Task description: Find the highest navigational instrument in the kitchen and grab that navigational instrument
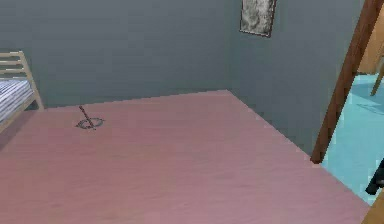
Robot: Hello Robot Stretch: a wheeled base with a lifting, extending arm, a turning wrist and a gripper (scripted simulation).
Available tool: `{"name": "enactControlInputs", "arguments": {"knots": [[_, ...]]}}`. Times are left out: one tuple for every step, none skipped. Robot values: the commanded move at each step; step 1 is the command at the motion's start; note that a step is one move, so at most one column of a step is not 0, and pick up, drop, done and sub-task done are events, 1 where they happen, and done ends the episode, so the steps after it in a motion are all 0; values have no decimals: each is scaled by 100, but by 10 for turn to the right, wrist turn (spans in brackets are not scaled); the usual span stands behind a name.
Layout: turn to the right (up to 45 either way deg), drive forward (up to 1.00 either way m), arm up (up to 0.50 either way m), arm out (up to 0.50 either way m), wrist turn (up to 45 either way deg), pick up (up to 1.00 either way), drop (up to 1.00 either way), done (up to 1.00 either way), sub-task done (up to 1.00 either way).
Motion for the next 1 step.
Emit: {"name": "enactControlInputs", "arguments": {"knots": [[0,75,0,0,0,0,0,0,0]]}}
